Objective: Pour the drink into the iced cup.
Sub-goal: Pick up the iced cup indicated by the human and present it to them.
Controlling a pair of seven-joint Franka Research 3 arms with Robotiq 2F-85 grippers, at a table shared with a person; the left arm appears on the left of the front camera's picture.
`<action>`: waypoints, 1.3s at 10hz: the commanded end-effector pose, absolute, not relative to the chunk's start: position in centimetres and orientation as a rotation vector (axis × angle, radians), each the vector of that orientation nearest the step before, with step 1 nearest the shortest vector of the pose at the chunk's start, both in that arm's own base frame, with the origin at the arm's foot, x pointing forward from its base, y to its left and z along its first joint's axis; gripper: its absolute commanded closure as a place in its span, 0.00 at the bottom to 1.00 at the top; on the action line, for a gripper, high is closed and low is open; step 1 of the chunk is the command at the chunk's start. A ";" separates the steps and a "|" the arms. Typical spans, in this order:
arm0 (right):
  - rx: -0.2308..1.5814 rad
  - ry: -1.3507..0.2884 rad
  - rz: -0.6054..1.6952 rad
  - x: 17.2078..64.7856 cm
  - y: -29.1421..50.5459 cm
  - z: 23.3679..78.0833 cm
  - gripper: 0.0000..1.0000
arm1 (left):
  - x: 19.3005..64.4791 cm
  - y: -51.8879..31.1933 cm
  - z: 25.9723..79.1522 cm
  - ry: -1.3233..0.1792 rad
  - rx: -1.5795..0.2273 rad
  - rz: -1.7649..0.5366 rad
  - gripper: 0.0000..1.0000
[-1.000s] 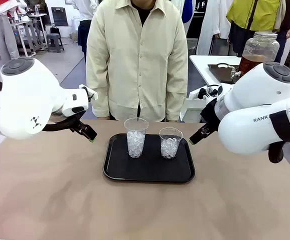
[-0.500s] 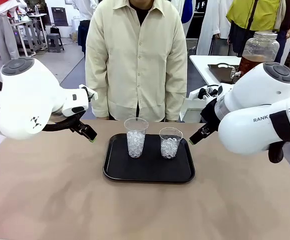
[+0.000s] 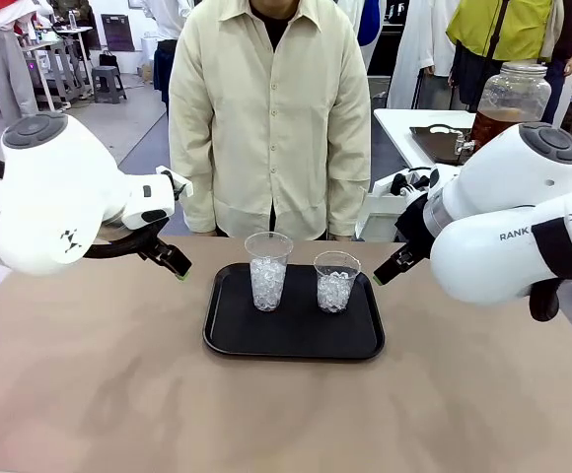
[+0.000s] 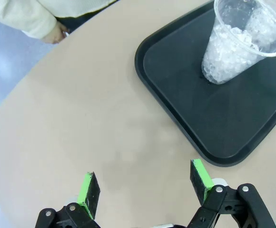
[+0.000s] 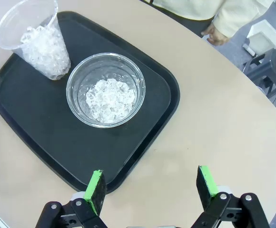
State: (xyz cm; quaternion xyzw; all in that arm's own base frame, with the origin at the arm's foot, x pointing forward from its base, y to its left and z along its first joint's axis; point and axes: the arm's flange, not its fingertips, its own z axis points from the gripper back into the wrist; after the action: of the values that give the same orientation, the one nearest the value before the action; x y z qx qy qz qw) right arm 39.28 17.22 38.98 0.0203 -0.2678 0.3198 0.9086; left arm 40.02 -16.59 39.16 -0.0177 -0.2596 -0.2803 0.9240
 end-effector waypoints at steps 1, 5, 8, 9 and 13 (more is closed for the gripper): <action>0.095 -0.541 0.641 39.5 17.0 40.2 0.00 | 40.1 -16.7 41.5 -0.560 -0.036 -0.580 0.00; 0.381 -0.531 0.519 40.1 14.4 46.9 0.00 | 42.2 -16.9 48.9 -0.615 -0.171 -0.451 0.00; 0.663 -0.496 0.366 40.8 10.8 48.3 0.00 | 43.5 -14.4 49.6 -0.583 -0.462 -0.240 0.00; 0.754 -0.481 0.320 41.2 9.5 47.8 0.00 | 43.8 -13.5 49.2 -0.570 -0.540 -0.193 0.00; 0.957 -0.397 0.279 42.7 7.0 45.0 0.00 | 44.7 -11.2 46.6 -0.519 -0.690 -0.098 0.00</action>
State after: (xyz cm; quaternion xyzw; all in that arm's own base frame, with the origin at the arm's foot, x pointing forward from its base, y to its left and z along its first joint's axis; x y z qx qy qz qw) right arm 41.19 6.90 45.44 0.4478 -0.1939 0.1251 0.8639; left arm 43.89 -11.62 47.87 -0.3213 -0.2531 -0.0423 0.9115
